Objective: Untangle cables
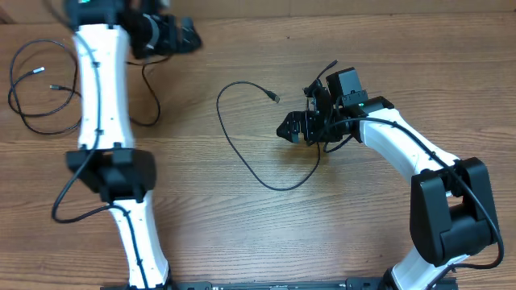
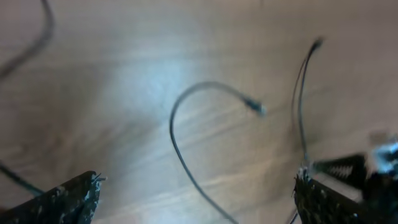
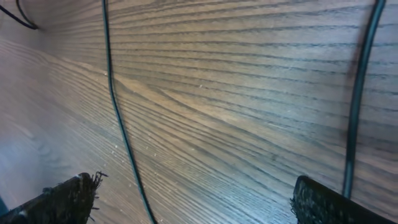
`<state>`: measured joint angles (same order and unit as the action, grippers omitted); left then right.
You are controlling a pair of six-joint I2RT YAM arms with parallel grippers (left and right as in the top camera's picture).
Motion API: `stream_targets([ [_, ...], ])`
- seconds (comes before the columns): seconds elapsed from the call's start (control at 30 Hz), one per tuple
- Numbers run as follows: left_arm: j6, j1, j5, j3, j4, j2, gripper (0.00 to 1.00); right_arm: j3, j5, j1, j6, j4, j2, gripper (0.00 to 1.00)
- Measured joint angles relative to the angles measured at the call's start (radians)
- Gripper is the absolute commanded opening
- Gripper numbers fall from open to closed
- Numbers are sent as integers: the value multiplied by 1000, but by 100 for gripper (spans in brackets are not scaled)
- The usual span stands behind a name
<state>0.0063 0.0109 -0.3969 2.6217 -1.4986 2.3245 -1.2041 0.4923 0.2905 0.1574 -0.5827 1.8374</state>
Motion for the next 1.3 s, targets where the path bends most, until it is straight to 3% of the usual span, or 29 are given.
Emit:
stream_targets([
  [0.2,-3,145,132,-3,-16,8,100,0,-23,0,0,7,0,100],
  [0.47,-17,238,178,-3,-5,8,100,3,-24,0,34,90,0,100],
  [0.63,-35,254,186,-3,6,8,100,-28,-18,-40,61,-44,0,100],
  [0.77,-63,257,188,-3,5,8,100,-93,-18,-177,71,-163,-23,100],
  [0.97,-55,299,193,-3,2,8,100,-107,-27,-456,77,-324,-228,100],
  [1.13,-24,428,251,-5,-48,8,100,-120,-24,-652,77,-474,-393,100],
  [1.3,6,564,402,-27,-140,8,100,-121,-26,-797,54,-558,-430,100],
])
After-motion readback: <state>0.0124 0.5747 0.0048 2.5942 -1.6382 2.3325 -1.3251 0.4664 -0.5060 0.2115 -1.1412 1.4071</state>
